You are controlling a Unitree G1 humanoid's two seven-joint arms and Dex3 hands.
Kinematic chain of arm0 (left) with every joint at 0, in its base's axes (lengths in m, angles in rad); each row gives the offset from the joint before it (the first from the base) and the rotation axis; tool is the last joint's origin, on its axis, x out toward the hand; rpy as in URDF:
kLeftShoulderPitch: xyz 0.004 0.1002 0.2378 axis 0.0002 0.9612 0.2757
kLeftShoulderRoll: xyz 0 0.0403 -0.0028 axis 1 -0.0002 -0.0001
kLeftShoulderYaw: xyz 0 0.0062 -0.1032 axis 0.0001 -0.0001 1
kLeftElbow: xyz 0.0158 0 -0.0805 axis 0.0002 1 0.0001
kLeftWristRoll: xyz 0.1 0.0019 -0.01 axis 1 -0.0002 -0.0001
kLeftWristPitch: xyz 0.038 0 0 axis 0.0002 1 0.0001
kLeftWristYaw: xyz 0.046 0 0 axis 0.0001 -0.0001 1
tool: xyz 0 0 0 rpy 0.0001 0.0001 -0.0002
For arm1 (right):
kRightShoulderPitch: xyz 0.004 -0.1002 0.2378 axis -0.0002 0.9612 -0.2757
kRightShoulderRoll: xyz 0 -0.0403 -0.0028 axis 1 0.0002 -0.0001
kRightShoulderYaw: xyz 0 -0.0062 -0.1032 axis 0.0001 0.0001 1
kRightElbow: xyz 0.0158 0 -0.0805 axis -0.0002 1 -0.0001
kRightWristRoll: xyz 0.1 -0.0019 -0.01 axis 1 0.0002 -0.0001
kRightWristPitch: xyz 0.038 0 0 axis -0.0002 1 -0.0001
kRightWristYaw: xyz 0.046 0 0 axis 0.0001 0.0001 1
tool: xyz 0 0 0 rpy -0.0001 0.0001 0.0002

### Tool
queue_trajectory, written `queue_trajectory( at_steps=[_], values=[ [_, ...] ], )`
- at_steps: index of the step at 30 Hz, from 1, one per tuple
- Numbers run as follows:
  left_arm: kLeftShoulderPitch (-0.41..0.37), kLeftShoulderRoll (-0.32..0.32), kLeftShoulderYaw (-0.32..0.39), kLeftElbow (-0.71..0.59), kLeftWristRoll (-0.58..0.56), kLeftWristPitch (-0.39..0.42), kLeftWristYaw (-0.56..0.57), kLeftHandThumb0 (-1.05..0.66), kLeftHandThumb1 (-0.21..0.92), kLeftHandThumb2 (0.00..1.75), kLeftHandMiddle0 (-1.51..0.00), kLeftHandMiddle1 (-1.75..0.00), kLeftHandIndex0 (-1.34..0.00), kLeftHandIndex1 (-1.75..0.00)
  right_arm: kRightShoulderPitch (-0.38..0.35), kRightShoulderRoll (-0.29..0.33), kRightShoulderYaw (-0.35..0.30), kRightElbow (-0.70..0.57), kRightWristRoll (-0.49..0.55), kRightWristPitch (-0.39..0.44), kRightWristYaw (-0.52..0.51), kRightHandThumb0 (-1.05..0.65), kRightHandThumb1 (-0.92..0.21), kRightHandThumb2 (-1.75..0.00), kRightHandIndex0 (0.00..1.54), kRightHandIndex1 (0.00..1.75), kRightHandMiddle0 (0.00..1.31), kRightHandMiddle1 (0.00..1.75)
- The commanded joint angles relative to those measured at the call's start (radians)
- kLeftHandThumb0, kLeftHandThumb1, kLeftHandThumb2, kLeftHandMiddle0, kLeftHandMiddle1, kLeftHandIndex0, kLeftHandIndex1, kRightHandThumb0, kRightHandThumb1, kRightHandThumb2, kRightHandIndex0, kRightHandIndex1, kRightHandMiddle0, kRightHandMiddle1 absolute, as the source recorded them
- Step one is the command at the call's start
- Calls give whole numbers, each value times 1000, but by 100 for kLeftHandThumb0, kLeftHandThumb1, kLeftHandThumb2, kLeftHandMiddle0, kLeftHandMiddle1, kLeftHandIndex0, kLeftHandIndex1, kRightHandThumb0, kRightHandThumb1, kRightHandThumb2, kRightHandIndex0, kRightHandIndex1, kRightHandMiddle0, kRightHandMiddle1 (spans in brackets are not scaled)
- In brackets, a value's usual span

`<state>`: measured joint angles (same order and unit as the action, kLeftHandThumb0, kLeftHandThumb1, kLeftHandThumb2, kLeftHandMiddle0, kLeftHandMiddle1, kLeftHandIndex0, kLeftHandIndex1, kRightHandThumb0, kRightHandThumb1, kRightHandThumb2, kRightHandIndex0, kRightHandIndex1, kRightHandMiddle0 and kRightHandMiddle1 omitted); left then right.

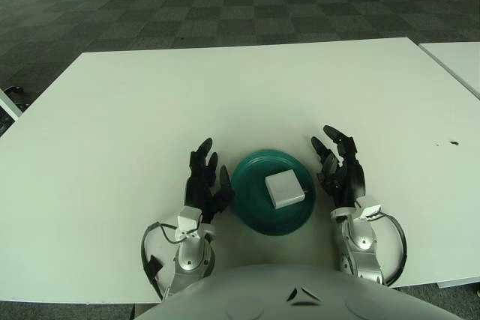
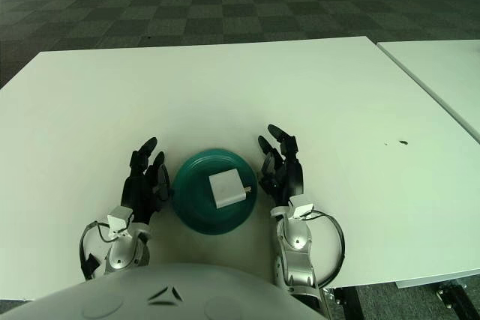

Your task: Put the charger into the plate.

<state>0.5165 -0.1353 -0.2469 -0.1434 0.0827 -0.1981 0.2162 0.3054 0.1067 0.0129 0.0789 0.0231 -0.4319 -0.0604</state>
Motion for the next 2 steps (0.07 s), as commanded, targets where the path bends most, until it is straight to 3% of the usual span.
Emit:
queue_trajectory(
  at_steps=[1,2],
  values=[
    [9,-15,10,39,11,-12,20,-78,92,93,-20,0,0,-48,17,16,-19,129,-11,-11,-30,-87,-92,-79,32,0,0,71],
    [8,-15,11,44,11,-20,19,-79,92,93,-19,0,0,-46,14,15,-20,136,-18,-17,-36,-87,-92,-79,28,0,0,67]
  ],
)
